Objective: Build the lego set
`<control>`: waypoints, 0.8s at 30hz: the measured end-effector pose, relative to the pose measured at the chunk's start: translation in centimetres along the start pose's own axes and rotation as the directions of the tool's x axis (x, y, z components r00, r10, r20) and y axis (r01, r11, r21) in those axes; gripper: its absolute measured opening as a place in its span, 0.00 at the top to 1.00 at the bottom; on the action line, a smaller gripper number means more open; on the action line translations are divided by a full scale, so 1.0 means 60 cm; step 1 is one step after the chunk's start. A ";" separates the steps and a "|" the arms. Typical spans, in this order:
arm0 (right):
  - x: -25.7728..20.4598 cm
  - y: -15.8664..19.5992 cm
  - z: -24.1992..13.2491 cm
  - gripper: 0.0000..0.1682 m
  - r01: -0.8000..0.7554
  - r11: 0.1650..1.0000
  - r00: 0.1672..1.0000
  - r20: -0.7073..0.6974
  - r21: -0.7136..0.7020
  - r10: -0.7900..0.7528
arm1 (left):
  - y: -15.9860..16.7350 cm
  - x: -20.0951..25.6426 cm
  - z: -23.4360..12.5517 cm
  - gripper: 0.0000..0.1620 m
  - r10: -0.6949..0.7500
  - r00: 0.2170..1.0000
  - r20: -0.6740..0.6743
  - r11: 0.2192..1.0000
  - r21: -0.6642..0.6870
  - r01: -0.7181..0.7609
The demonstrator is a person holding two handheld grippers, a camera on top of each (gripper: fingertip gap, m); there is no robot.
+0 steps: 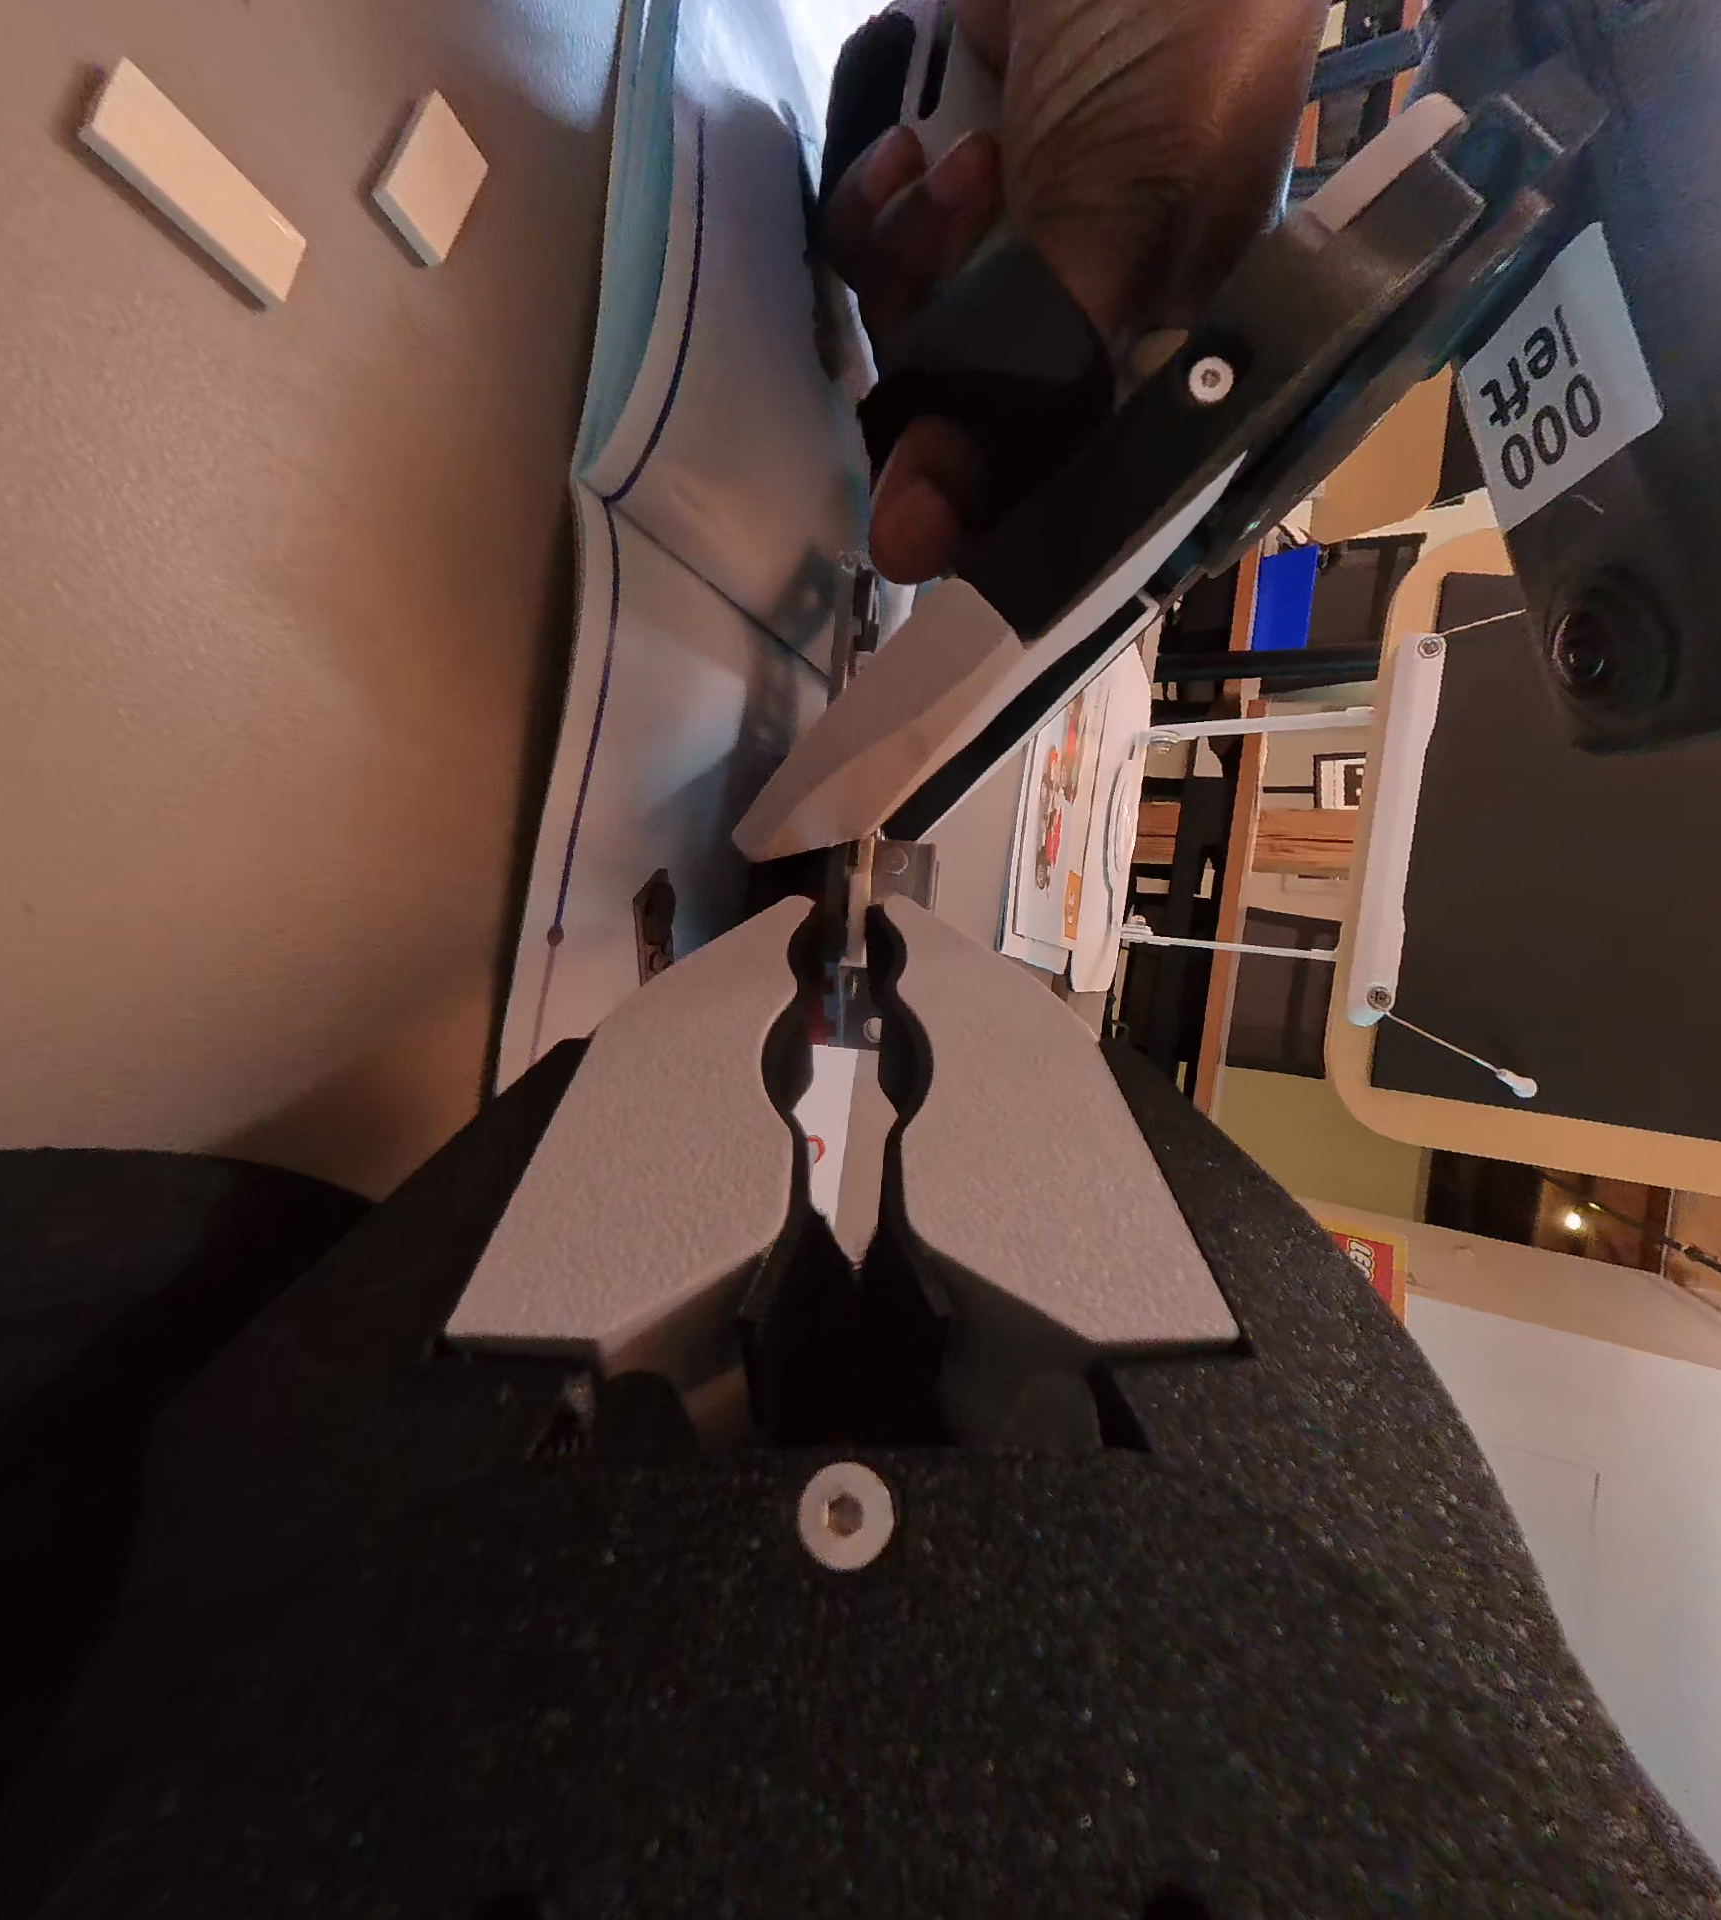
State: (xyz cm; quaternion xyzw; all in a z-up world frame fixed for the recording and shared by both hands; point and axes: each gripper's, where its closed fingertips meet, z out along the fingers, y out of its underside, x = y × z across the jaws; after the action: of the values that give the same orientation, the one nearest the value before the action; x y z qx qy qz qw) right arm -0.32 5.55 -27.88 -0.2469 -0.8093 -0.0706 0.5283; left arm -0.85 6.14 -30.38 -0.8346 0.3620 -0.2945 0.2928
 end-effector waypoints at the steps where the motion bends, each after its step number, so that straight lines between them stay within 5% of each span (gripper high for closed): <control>1: 0.000 0.000 0.000 0.96 0.001 1.000 1.000 -0.003 -0.002 -0.001 | -0.001 0.000 0.000 0.67 -0.005 1.000 -0.002 1.000 0.004 0.005; 18: -0.003 0.000 -0.002 0.96 0.063 0.998 0.996 -0.063 0.001 -0.063 | 0.001 0.002 0.002 0.67 0.005 1.000 0.019 1.000 -0.001 -0.005; 21: 0.001 0.006 -0.013 0.86 0.000 1.000 0.997 -0.083 0.008 0.001 | 0.002 0.003 0.002 0.67 0.020 1.000 0.018 1.000 -0.003 -0.020; 24: 0.002 0.011 -0.025 0.87 -0.084 0.996 0.994 -0.074 0.023 0.085 | 0.002 0.003 0.003 0.67 0.019 1.000 0.019 1.000 -0.001 -0.019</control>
State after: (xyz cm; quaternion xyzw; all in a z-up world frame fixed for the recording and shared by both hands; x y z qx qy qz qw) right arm 1.18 5.63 -27.22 -0.2729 -0.7783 -0.0493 0.5633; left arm -0.66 5.97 -30.50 -0.8339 0.3673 -0.2835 0.2990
